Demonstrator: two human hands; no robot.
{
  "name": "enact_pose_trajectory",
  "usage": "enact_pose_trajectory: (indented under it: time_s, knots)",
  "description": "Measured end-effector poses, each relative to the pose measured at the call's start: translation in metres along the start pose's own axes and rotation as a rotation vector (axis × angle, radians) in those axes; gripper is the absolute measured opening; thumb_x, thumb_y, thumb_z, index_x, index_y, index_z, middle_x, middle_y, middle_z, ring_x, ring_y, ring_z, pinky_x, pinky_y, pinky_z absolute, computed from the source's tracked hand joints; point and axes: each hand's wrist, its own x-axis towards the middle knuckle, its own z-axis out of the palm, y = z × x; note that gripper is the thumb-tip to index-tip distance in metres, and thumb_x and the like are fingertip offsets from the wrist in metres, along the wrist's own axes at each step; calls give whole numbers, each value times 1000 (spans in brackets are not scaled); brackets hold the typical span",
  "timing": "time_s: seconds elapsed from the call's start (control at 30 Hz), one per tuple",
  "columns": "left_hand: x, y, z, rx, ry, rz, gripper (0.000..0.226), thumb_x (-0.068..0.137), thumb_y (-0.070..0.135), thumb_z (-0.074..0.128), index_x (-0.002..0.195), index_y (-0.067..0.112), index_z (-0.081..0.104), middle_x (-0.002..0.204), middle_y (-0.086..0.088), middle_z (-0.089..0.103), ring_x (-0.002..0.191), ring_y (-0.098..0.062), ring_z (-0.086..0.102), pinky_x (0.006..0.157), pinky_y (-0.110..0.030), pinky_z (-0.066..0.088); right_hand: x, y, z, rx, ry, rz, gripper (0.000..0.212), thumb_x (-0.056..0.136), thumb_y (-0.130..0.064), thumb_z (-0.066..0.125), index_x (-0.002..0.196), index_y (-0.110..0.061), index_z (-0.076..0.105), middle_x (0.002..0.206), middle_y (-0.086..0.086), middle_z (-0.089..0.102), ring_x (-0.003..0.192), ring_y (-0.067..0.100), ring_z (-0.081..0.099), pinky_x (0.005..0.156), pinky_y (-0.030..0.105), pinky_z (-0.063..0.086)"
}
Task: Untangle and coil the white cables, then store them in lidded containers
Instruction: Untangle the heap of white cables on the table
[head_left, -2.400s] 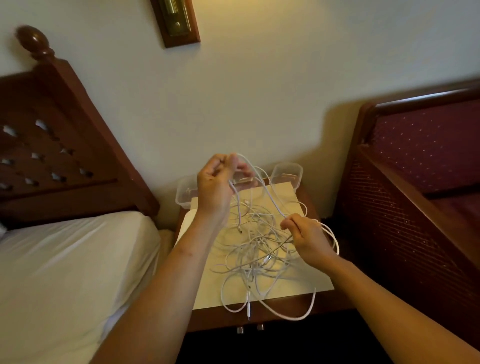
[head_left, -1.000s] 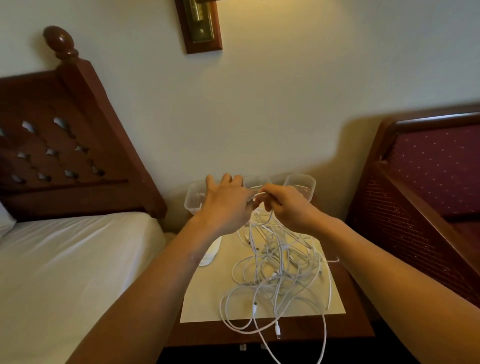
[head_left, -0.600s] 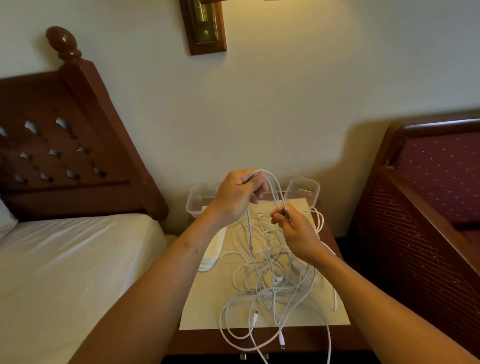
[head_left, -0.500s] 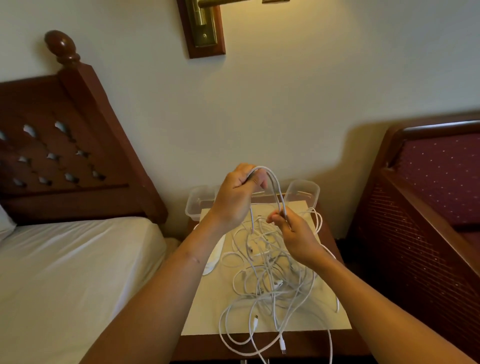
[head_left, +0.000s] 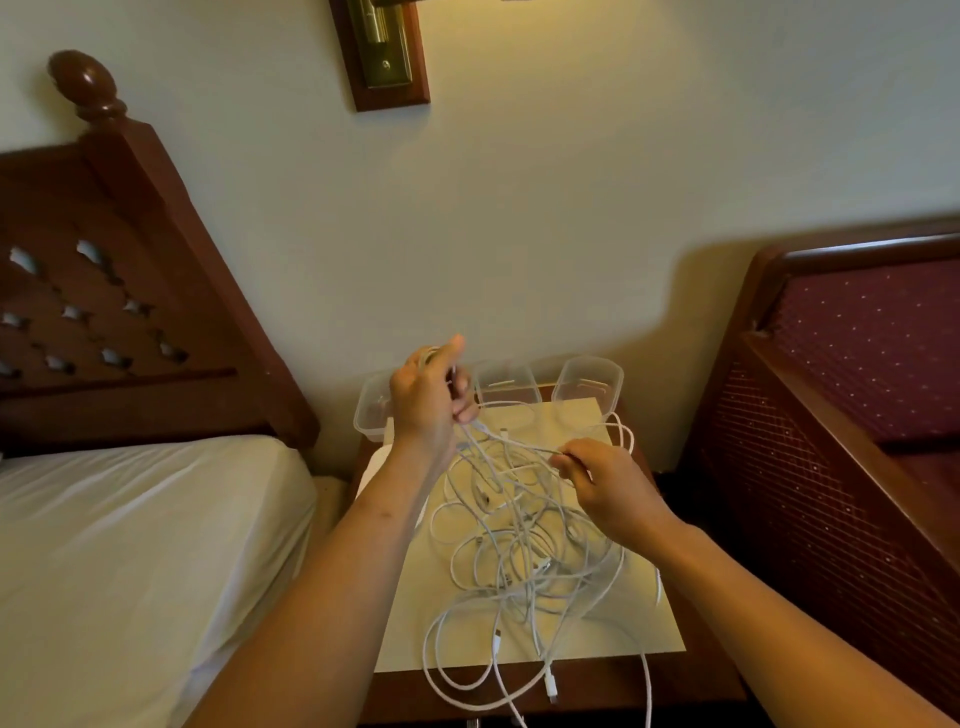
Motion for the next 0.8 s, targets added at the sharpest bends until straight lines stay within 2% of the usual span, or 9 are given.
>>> enact_pose_trajectory:
  time_s: [0.07,0.13,0.27,0.33,0.47,0.53,0.63,0.73,0.8]
  knots:
    - [-2,-9,1,480,-62,209,42,88,20,78,69,17,41,61,-3,35,51,-19,28,48,-30,28,0,-1,-5,80,64,11,17,105,-30,56,98,-25,71,83,-14,66,79,5,63,77,31,56]
    - [-8,-19,6,856,-206,284,47,80,29,85,81,17,40,70,0,35,59,-16,29,52,-28,31,3,-5,-12,192,182,13,13,102,-24,62,95,-24,73,77,-13,66,76,4,63,71,20,52]
    - [-15,-29,19,1136,-396,201,57,80,38,87,104,17,40,92,0,55,71,-8,49,61,-26,43,10,-10,-26,302,210,-30,10,99,-17,67,98,-21,76,79,-14,68,77,4,64,69,12,47]
    - [-14,-32,23,1177,-411,225,50,83,32,86,103,17,43,95,-1,58,75,-10,52,61,-29,42,10,-10,-29,345,207,-36,11,99,-15,67,95,-22,75,77,-17,67,75,4,63,69,12,46]
    - [-12,-36,26,1227,-510,235,34,93,19,75,87,26,42,82,-6,59,70,-32,56,60,-44,43,3,-3,-29,366,139,10,8,99,-23,66,97,-20,73,75,-10,66,70,5,60,68,18,47]
    - [-12,-33,29,1145,-420,266,35,90,18,76,88,25,43,77,-4,56,65,-28,55,61,-42,47,-4,3,-28,365,102,58,9,101,-28,64,102,-23,72,78,-8,66,72,5,61,71,22,50]
    - [-6,-23,33,965,-244,221,43,82,15,85,98,20,45,75,2,50,61,-16,45,56,-30,43,-14,8,-23,338,55,106,13,103,-32,58,106,-27,70,88,-9,68,86,5,65,80,23,52]
    - [-4,-14,39,780,-220,117,33,82,9,83,106,17,63,62,9,45,53,-11,41,55,-27,40,-19,4,-18,314,38,127,17,105,-35,55,103,-27,69,88,-9,69,88,1,62,77,17,45]
    - [-7,-7,41,662,-258,-1,21,85,-2,75,104,7,75,53,6,47,41,-7,39,45,-19,35,-20,3,-17,347,56,140,17,104,-34,56,102,-26,70,84,-7,68,84,1,61,76,17,45]
